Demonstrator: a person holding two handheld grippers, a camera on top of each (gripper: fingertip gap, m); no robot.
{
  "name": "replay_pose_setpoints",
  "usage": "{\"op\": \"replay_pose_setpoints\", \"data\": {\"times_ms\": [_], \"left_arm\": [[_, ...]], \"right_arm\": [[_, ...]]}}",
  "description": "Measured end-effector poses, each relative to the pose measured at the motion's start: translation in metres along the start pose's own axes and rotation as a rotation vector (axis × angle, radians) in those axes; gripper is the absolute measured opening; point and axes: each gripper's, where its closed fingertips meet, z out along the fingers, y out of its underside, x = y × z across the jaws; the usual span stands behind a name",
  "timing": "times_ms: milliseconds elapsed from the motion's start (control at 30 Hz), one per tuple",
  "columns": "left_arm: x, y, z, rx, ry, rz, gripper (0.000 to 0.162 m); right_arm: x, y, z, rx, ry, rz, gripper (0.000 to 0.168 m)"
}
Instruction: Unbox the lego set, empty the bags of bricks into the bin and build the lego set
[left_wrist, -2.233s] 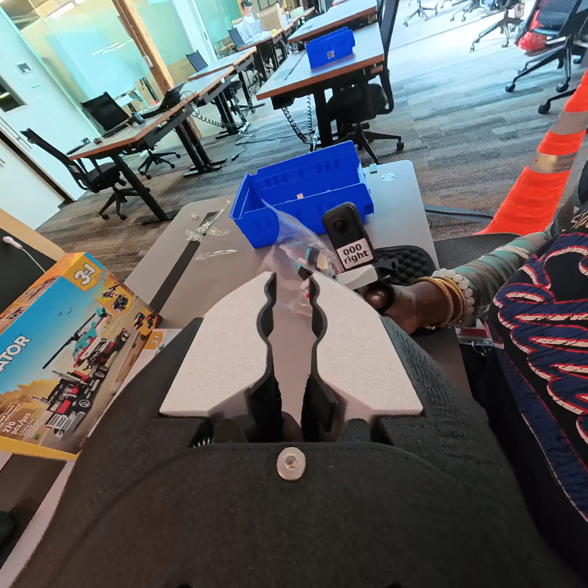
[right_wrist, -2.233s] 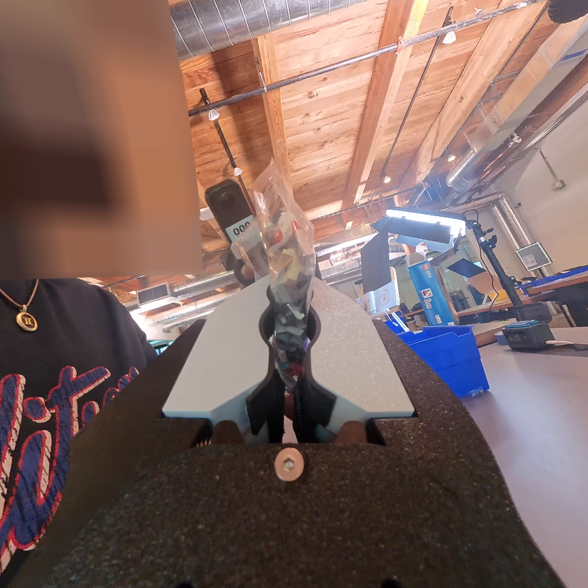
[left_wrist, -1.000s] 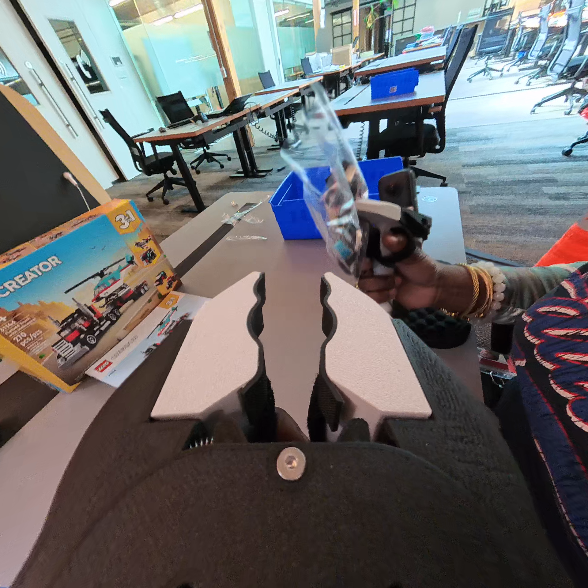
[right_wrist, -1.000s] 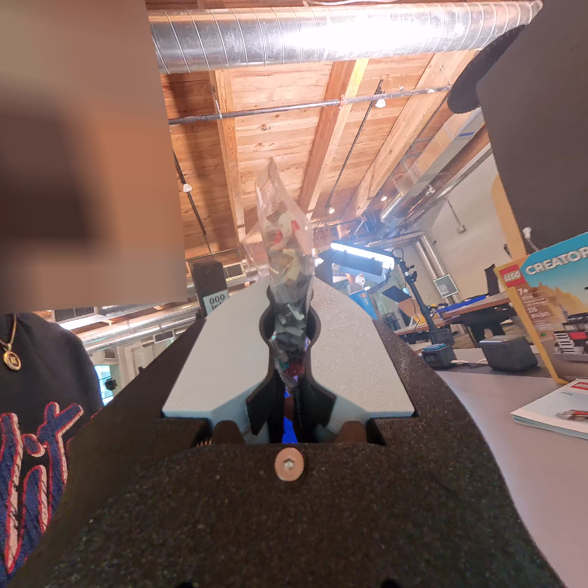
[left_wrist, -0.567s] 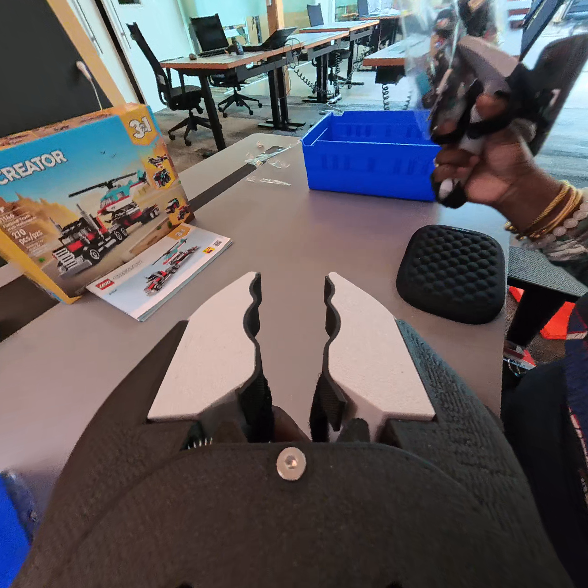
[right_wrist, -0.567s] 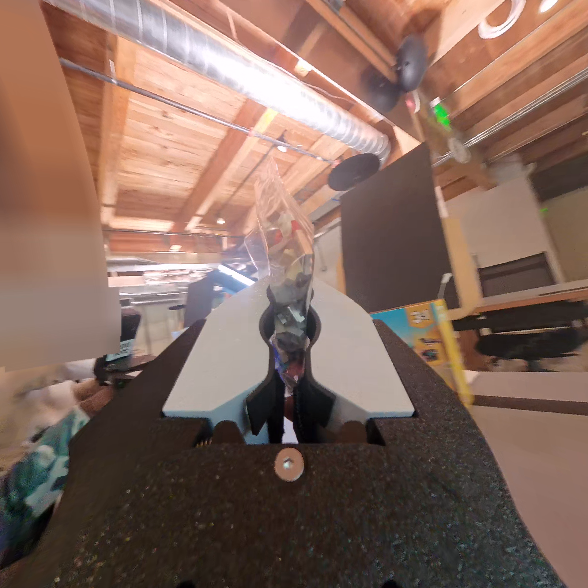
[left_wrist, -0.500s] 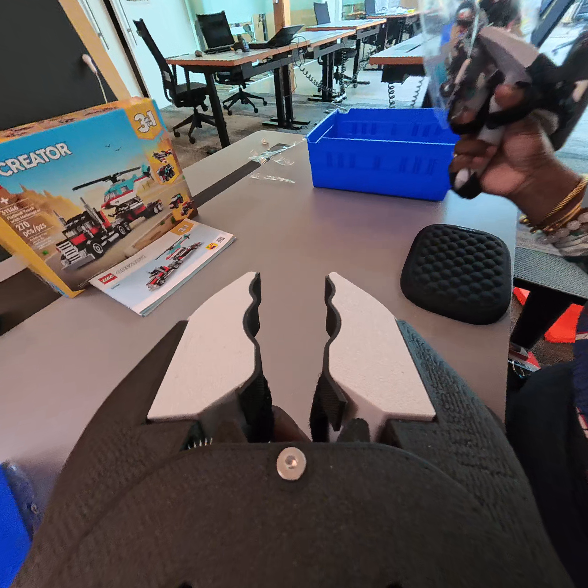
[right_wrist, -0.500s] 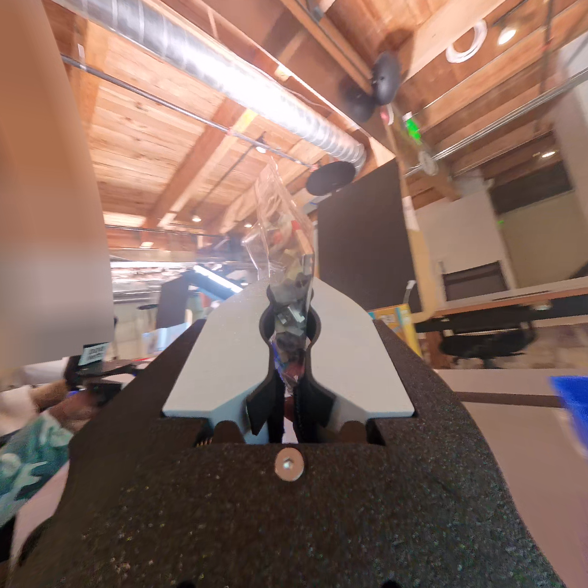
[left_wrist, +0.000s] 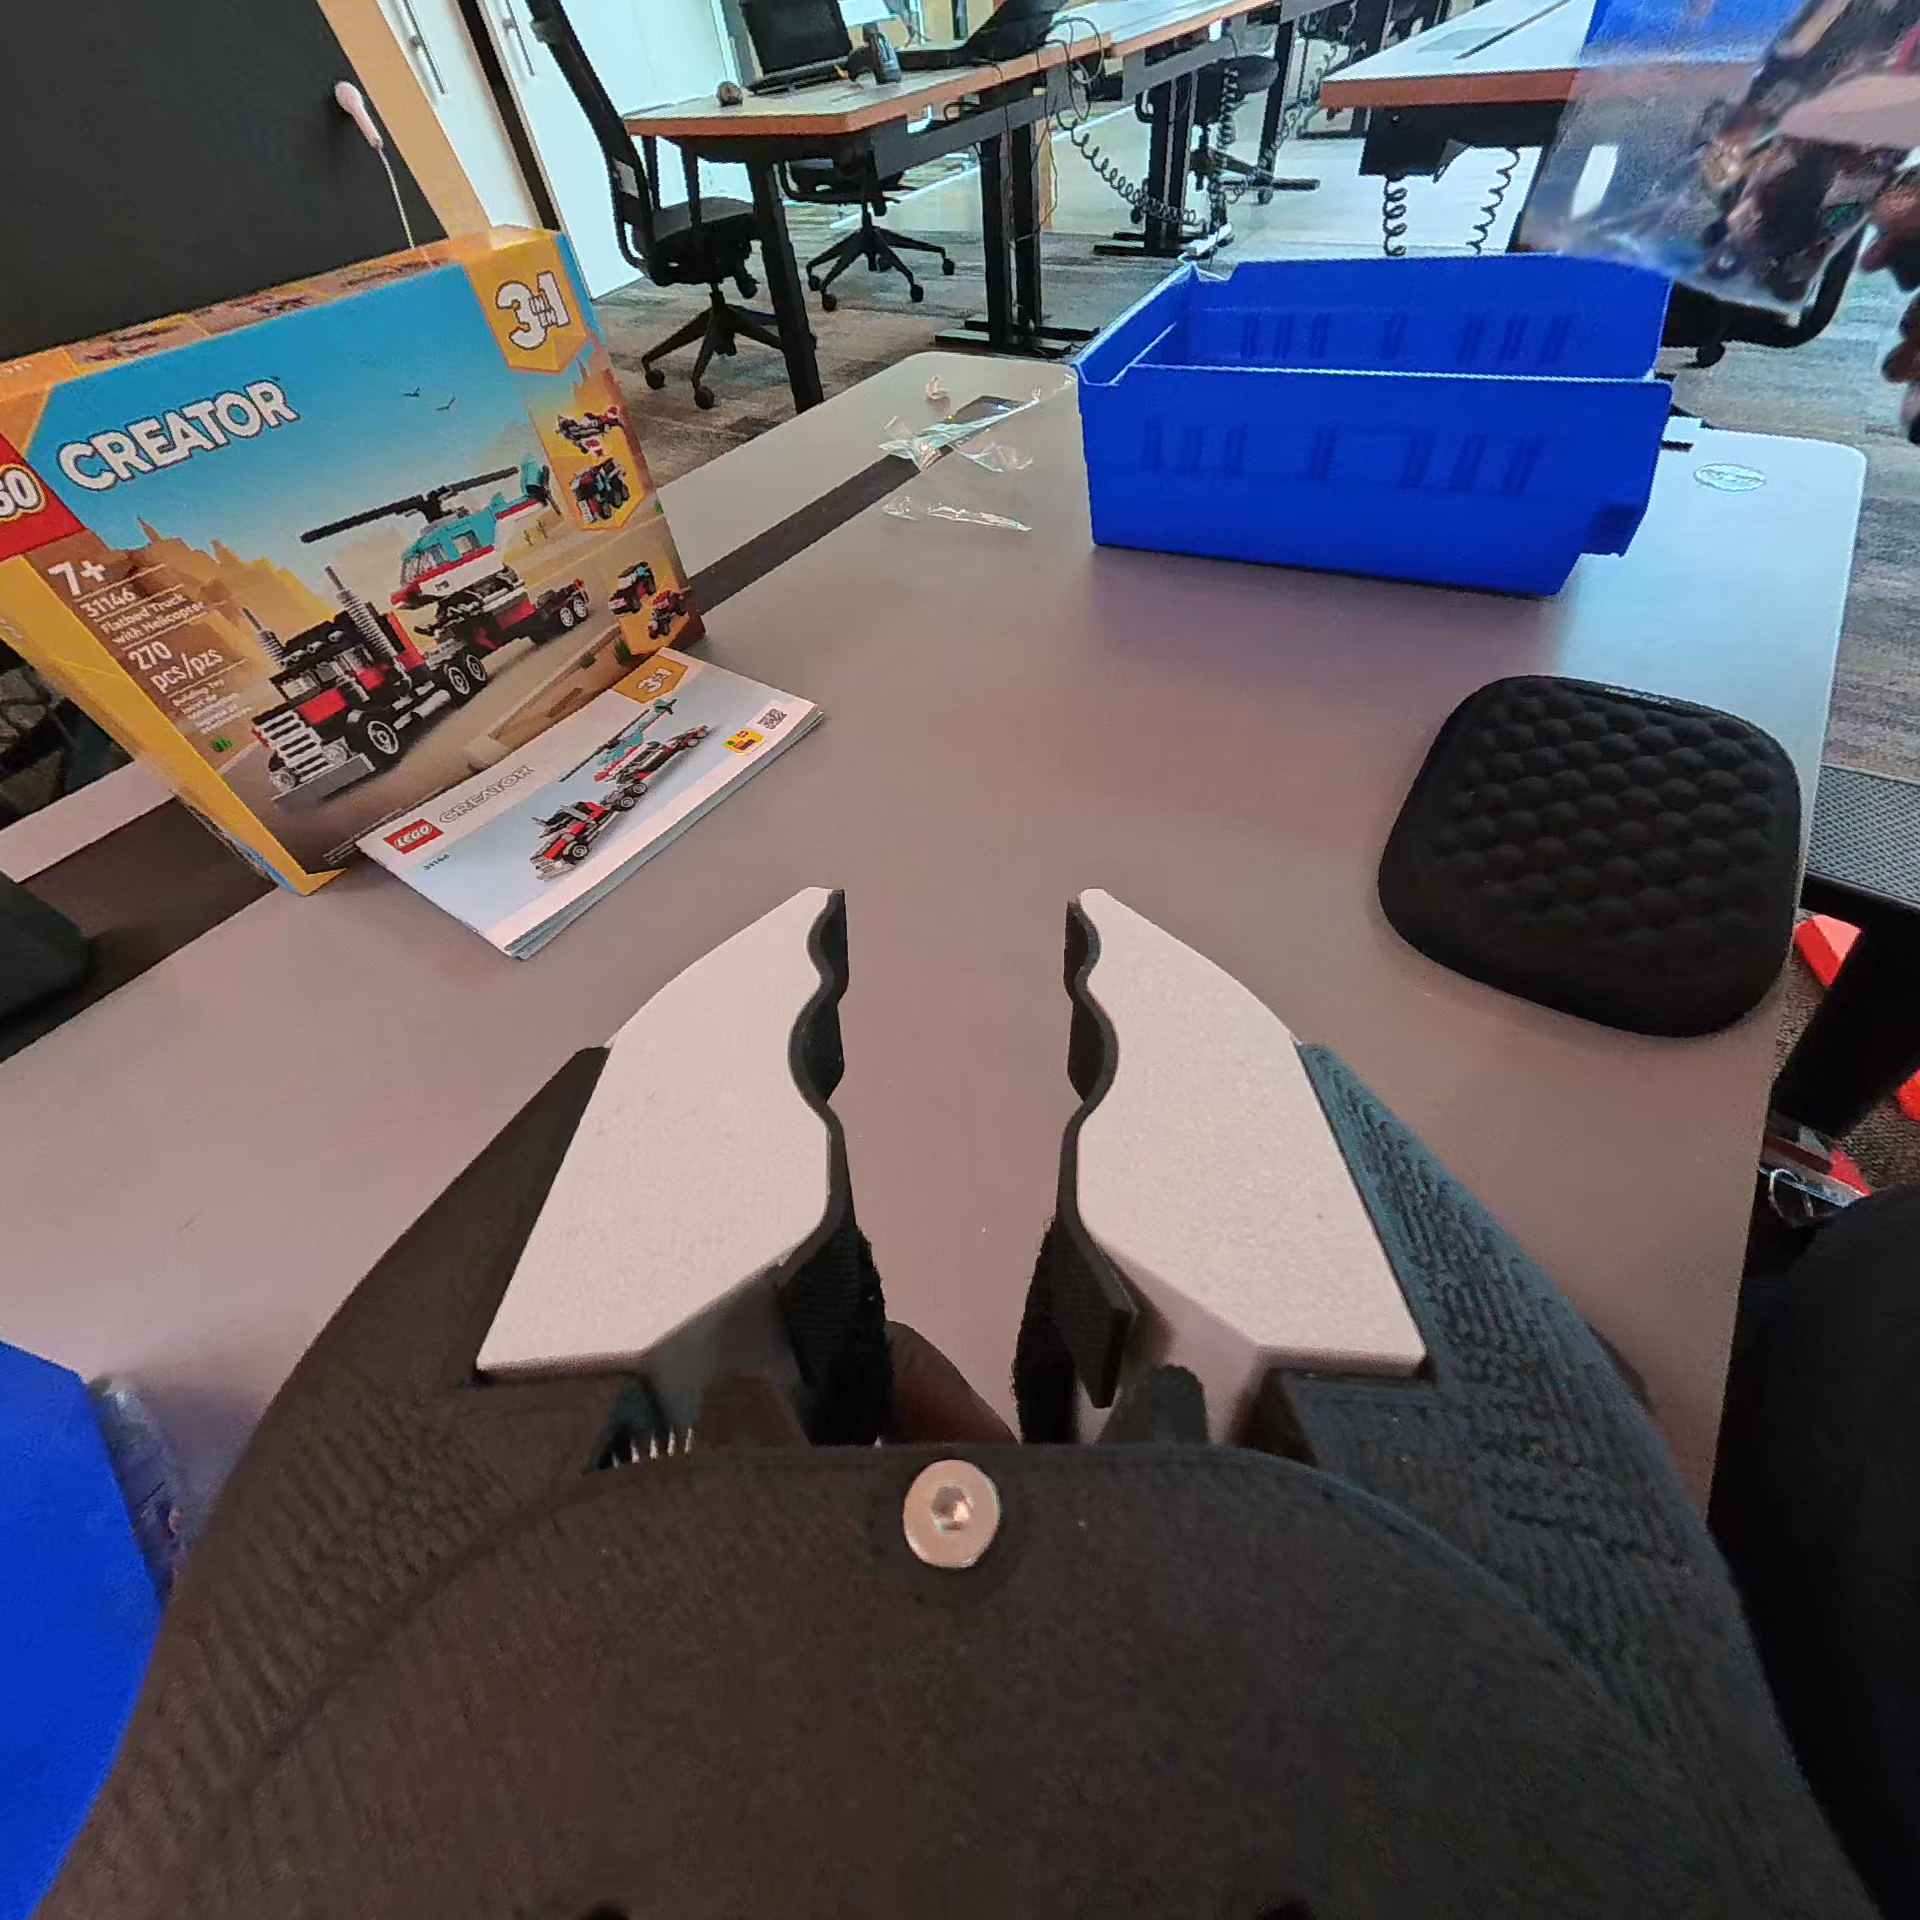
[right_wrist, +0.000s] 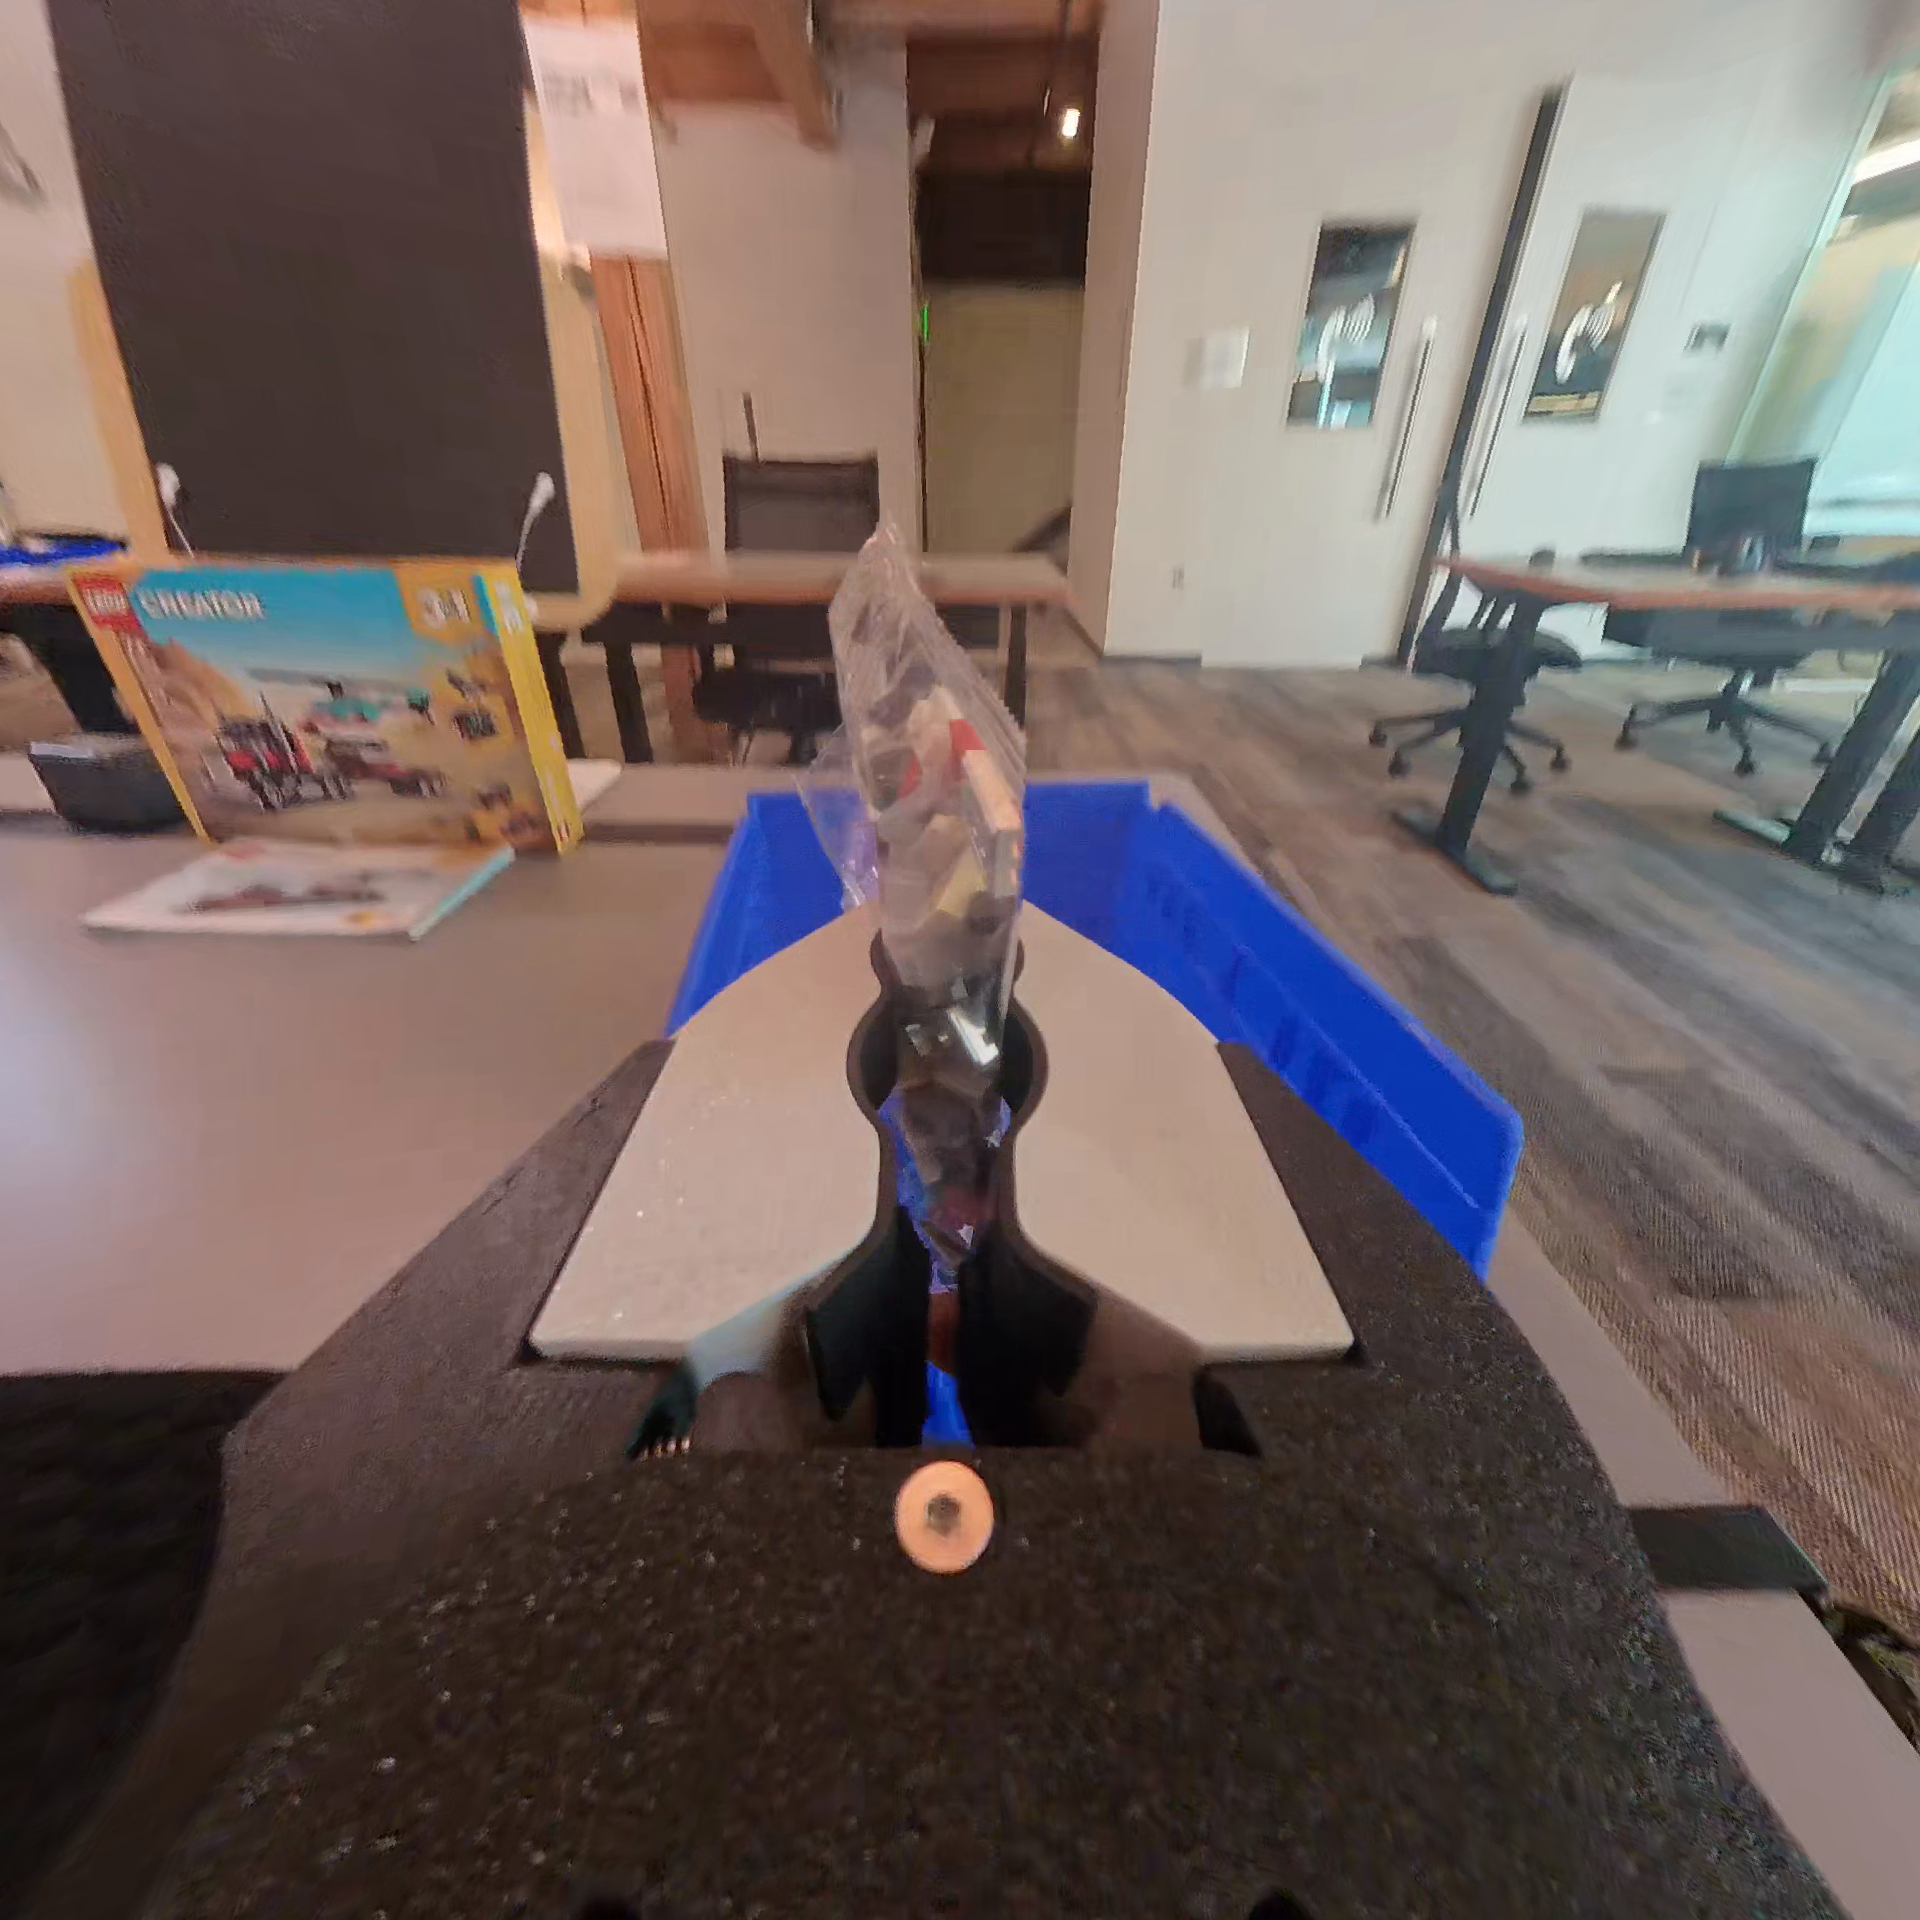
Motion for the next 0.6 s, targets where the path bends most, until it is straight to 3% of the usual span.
{"op": "replay_pose_setpoints", "data": {"times_ms": [233,600], "left_arm": [[0.004,0.004,0.005,-0.049,-0.012,0.044,0.04],[0.007,0.003,0.007,-0.048,-0.014,0.048,0.04]], "right_arm": [[0.011,0.039,0.01,-0.256,-0.071,-0.01,0.014],[0.011,0.062,0.018,-0.55,-0.189,-0.111,0.014]]}}
